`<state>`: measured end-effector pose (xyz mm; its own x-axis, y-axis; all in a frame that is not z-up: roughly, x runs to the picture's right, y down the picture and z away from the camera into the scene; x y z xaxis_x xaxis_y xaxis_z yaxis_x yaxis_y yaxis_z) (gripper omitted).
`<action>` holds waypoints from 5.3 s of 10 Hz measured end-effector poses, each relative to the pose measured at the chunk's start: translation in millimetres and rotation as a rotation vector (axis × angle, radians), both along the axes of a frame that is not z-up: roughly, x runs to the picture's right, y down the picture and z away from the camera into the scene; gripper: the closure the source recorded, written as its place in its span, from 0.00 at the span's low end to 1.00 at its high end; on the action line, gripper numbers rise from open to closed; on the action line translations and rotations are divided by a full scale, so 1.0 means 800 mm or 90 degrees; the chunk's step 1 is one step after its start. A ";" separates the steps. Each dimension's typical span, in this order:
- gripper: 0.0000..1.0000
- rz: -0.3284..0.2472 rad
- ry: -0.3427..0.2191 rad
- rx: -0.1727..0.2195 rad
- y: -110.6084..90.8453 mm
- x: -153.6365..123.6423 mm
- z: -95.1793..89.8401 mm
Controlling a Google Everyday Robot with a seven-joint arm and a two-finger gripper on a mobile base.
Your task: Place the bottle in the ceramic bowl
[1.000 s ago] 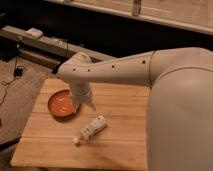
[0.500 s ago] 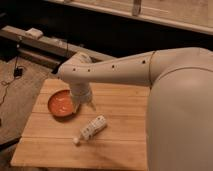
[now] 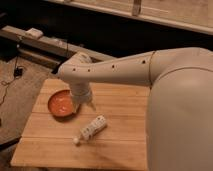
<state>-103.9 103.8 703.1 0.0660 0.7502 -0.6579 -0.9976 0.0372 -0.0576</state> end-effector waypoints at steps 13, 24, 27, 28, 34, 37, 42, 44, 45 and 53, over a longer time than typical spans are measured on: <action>0.35 0.052 0.019 -0.002 0.018 0.016 0.004; 0.35 0.157 0.046 -0.056 0.100 0.009 0.078; 0.35 0.163 0.062 -0.069 0.107 0.019 0.089; 0.35 0.168 0.069 -0.071 0.109 0.026 0.089; 0.35 0.201 0.101 -0.083 0.129 0.064 0.087; 0.35 0.213 0.089 -0.087 0.137 0.051 0.098; 0.35 0.215 0.085 -0.090 0.136 0.045 0.107; 0.35 0.213 0.083 -0.093 0.137 0.039 0.111; 0.35 0.213 0.082 -0.095 0.138 0.038 0.114; 0.35 0.222 0.096 -0.101 0.150 0.045 0.130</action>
<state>-68.3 223.7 807.3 -0.2803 0.5984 -0.7505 -0.9464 -0.3030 0.1119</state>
